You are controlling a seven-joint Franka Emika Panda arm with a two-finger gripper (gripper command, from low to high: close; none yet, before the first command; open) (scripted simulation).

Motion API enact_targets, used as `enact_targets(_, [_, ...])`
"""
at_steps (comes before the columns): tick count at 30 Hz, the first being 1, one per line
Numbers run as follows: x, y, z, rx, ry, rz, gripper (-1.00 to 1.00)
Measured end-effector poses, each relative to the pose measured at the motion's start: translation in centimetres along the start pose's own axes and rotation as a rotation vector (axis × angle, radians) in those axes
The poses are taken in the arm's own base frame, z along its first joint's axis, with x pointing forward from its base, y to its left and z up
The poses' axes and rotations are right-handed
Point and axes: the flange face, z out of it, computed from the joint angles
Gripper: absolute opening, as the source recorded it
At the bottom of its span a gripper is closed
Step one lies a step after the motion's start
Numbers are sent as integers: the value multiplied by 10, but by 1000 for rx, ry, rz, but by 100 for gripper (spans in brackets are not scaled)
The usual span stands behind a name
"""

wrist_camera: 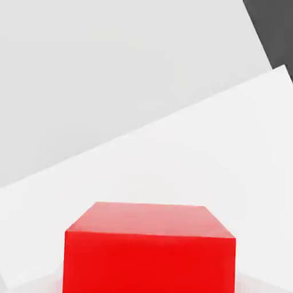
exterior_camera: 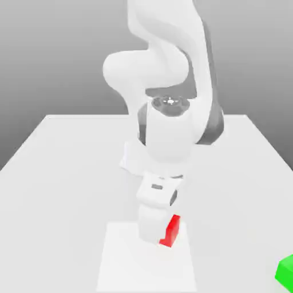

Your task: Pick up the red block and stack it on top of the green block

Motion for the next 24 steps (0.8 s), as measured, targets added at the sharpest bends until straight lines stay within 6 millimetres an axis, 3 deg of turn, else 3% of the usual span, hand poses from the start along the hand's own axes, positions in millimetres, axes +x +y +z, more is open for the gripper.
enact_targets(7, [84,-69,-20,-4,0,-77,-100])
enact_targets(15, [159,-192,-37,0,0,-171,-100])
enact_targets(18, [166,-206,-2,0,0,-180,-100])
enact_targets(19, [166,-207,13,0,0,-180,100])
enact_targets(24, [166,-207,13,0,0,-180,100])
